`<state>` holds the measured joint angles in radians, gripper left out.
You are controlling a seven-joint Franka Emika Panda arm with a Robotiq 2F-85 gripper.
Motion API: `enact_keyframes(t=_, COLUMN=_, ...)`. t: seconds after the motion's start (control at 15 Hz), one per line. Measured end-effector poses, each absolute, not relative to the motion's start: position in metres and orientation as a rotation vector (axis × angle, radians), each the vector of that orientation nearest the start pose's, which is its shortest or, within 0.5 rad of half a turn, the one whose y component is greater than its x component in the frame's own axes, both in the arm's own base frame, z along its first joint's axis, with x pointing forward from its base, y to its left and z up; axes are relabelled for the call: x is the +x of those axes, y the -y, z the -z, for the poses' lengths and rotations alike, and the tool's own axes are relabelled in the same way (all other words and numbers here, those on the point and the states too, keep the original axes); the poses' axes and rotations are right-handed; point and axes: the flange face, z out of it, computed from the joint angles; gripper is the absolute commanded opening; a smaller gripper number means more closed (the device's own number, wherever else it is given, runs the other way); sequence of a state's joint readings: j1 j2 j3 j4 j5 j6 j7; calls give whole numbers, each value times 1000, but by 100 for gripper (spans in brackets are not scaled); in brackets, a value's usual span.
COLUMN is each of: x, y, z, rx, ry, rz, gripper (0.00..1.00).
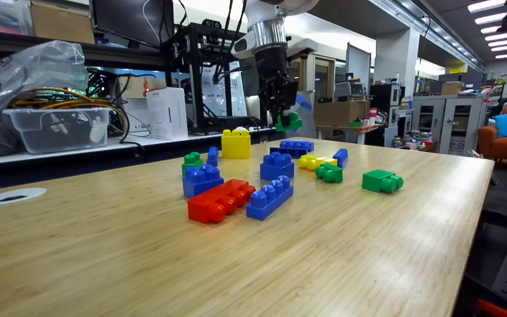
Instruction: Move the square blue block to the left and put the green block on the top
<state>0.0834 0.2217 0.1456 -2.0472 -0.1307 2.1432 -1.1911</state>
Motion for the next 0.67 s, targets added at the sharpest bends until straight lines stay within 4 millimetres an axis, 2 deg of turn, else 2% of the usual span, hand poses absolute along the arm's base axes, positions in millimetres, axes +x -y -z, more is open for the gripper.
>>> enact_keyframes(t=0.13, x=558, y=-123, z=-324, rx=-2303, ry=2137, rz=-224, gripper=35)
enact_keyframes(t=0.2, x=558, y=-123, z=-324, rx=-2303, ry=2137, rz=-224, gripper=10)
enact_keyframes(t=0.67, x=554, y=-120, z=-313, rx=-2248, ry=2150, rz=-238, gripper=10)
